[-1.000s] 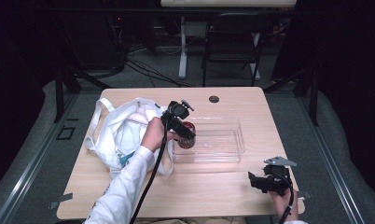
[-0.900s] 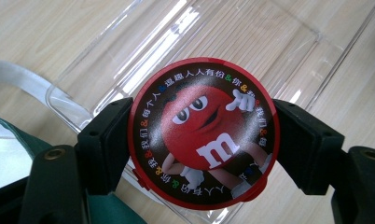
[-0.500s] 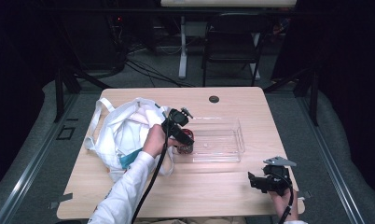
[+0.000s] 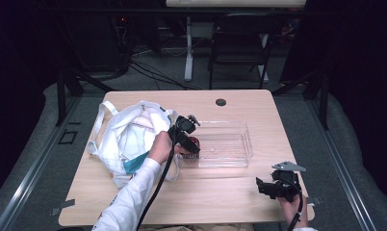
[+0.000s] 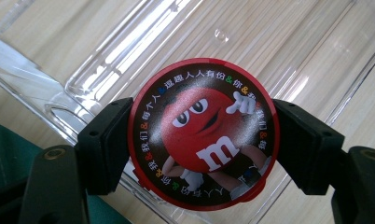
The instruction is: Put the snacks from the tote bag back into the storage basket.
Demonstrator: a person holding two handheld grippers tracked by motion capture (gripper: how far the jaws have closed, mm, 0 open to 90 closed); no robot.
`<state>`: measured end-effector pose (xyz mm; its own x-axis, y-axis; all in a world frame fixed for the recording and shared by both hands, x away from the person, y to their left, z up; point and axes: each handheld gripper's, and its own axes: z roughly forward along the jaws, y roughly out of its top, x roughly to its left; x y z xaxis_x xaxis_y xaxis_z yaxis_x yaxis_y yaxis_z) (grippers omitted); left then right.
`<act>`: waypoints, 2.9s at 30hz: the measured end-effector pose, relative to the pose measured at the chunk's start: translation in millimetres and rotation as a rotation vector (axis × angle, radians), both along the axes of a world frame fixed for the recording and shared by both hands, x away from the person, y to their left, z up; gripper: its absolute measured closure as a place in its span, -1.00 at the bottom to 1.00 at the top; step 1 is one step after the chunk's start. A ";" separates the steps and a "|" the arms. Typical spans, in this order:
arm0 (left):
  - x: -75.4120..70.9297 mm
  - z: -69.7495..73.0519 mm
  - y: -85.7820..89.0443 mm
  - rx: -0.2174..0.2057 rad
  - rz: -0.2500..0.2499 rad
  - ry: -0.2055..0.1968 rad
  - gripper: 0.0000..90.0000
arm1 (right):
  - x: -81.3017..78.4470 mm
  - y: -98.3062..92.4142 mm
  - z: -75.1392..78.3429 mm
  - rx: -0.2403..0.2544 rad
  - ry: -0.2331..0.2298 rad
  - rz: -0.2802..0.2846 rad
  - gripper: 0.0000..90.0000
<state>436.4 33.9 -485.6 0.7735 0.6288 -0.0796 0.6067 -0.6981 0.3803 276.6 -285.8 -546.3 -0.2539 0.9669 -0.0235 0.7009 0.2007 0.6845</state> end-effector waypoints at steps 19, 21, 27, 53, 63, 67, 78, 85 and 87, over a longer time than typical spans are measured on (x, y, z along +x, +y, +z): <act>1.7 -8.3 -2.2 0.044 -0.018 0.023 -0.43 | -0.5 0.0 0.1 0.003 -0.003 -0.002 -0.68; 1.3 -7.9 -1.6 0.039 -0.018 0.028 -0.43 | -0.3 0.2 0.0 0.003 -0.004 0.000 -0.68; -0.8 6.4 2.4 -0.010 0.006 -0.018 -0.54 | -0.6 0.2 0.1 0.003 -0.004 0.000 -0.69; -29.8 79.1 98.1 -0.094 0.139 -0.211 -0.99 | -1.9 0.9 0.6 -0.008 -0.007 0.000 -0.68; -46.7 78.8 140.6 -0.092 0.211 -0.250 -0.99 | -2.6 1.7 1.4 -0.008 -0.008 0.006 -0.68; -55.5 77.5 153.8 -0.097 0.236 -0.261 -0.99 | -3.2 1.4 1.8 -0.009 -0.008 0.005 -0.68; -79.1 65.3 191.5 -0.076 0.302 -0.271 -0.99 | -3.4 2.3 1.7 -0.009 -0.009 0.008 -0.68; -93.6 48.7 219.0 -0.084 0.372 -0.260 -0.99 | -4.3 4.0 1.5 -0.012 -0.009 0.007 -0.68; -97.9 42.8 226.1 -0.083 0.392 -0.261 -0.99 | -4.4 4.3 1.5 -0.014 -0.010 0.007 -0.68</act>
